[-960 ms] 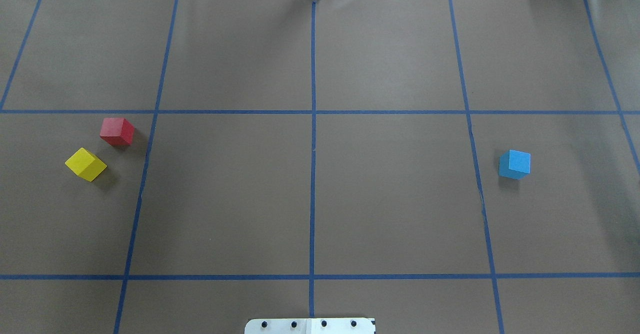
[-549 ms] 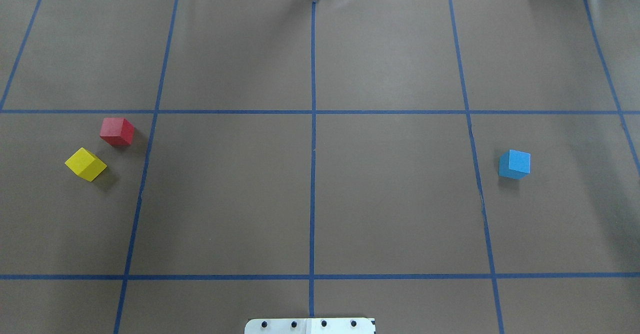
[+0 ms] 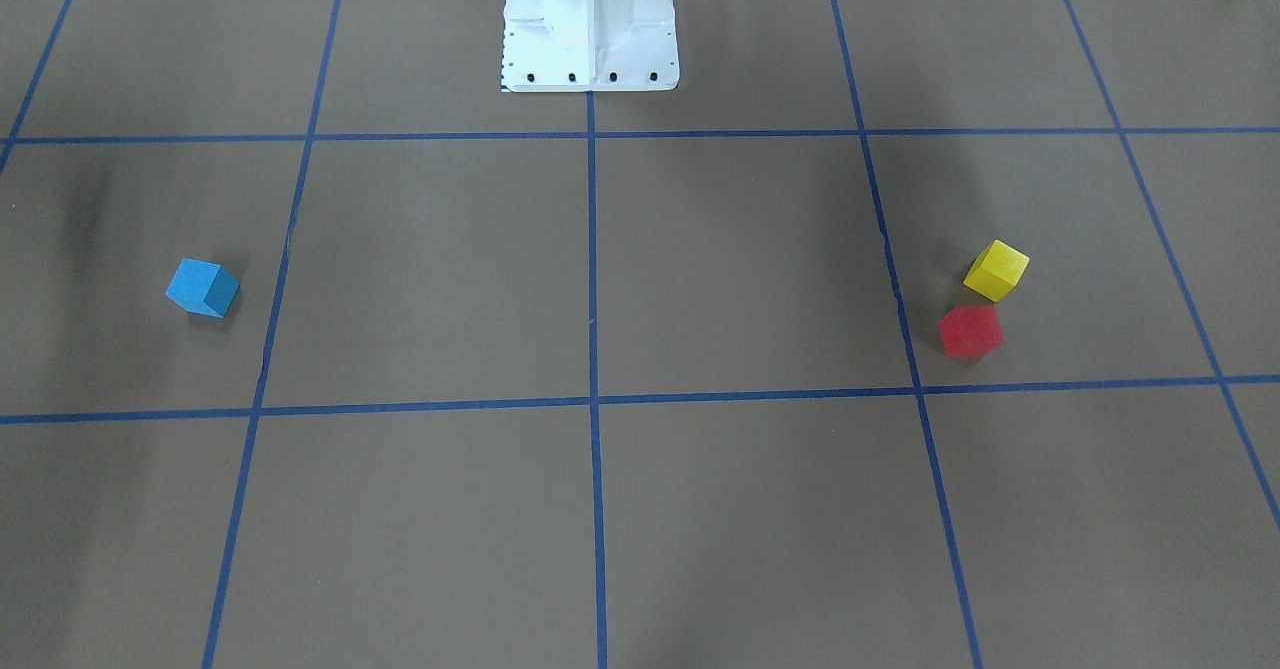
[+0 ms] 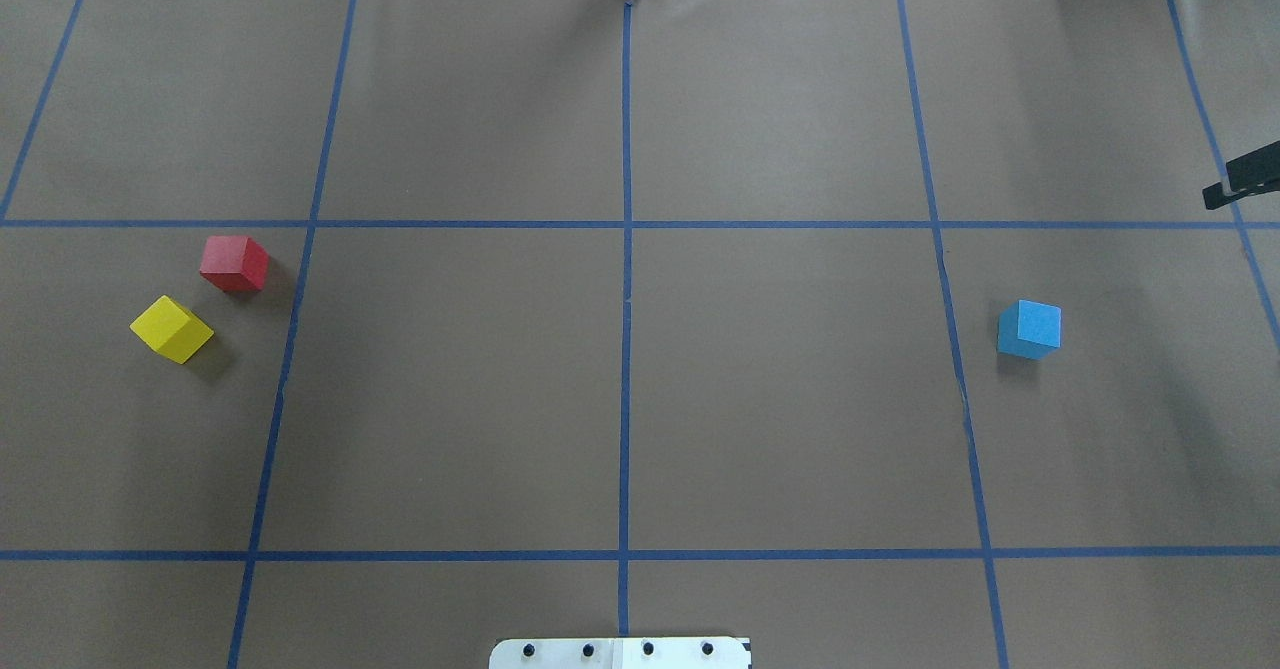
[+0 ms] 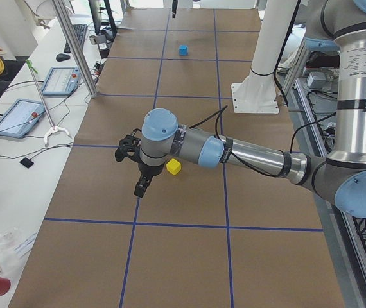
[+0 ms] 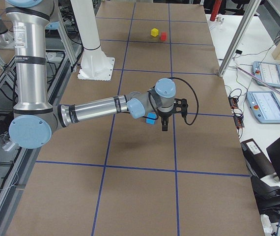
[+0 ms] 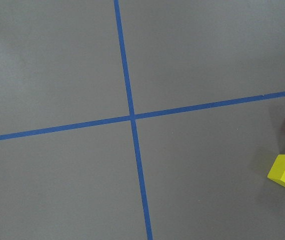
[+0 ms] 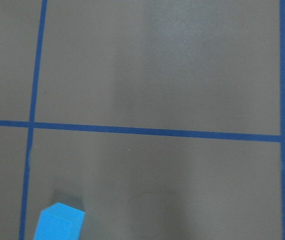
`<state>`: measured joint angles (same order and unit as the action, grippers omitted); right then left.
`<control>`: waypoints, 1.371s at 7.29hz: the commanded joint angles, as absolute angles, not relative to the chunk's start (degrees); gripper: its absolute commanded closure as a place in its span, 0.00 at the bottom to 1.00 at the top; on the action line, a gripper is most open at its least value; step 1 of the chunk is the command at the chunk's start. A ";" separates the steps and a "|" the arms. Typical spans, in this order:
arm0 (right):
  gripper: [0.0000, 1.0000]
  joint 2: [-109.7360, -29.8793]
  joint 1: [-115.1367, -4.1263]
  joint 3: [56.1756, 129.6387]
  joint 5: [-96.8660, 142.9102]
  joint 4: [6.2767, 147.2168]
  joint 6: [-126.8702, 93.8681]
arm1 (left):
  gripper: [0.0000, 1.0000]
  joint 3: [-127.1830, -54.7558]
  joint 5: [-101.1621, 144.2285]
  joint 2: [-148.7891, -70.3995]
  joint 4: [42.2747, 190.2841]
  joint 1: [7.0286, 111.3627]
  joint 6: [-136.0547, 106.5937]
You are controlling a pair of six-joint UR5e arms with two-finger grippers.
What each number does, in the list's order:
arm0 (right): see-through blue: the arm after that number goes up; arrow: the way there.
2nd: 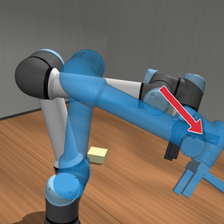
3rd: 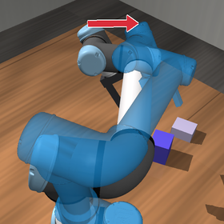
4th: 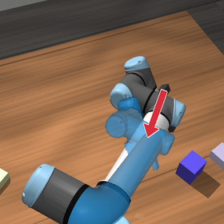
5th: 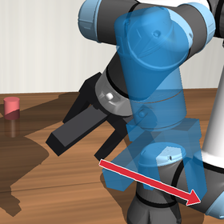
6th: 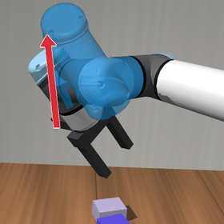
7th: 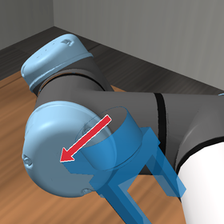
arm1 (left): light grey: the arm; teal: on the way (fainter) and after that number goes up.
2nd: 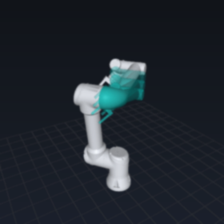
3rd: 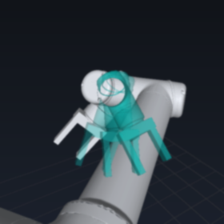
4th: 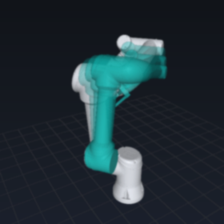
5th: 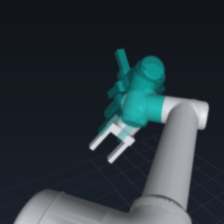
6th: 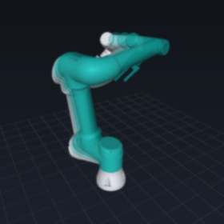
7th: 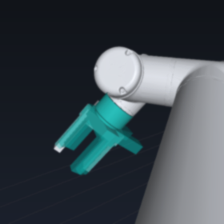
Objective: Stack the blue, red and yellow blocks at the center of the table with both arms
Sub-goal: 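Reach the right gripper down to the blue cube and grasp it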
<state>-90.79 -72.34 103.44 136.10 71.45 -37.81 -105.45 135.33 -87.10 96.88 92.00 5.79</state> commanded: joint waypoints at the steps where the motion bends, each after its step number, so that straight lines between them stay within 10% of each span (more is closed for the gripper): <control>1: 0.00 -91.67 -56.95 104.49 120.51 61.11 -62.31 | 0.00 -101.98 135.26 -86.49 105.25 91.41 6.06; 8: 0.01 -97.03 -40.34 106.88 104.68 60.73 -70.76 | 0.00 -100.02 135.35 -86.05 109.34 91.32 5.80; 10: 0.47 -93.71 -39.99 106.00 106.42 61.26 -71.19 | 0.00 -100.02 135.26 -86.04 109.51 91.32 5.80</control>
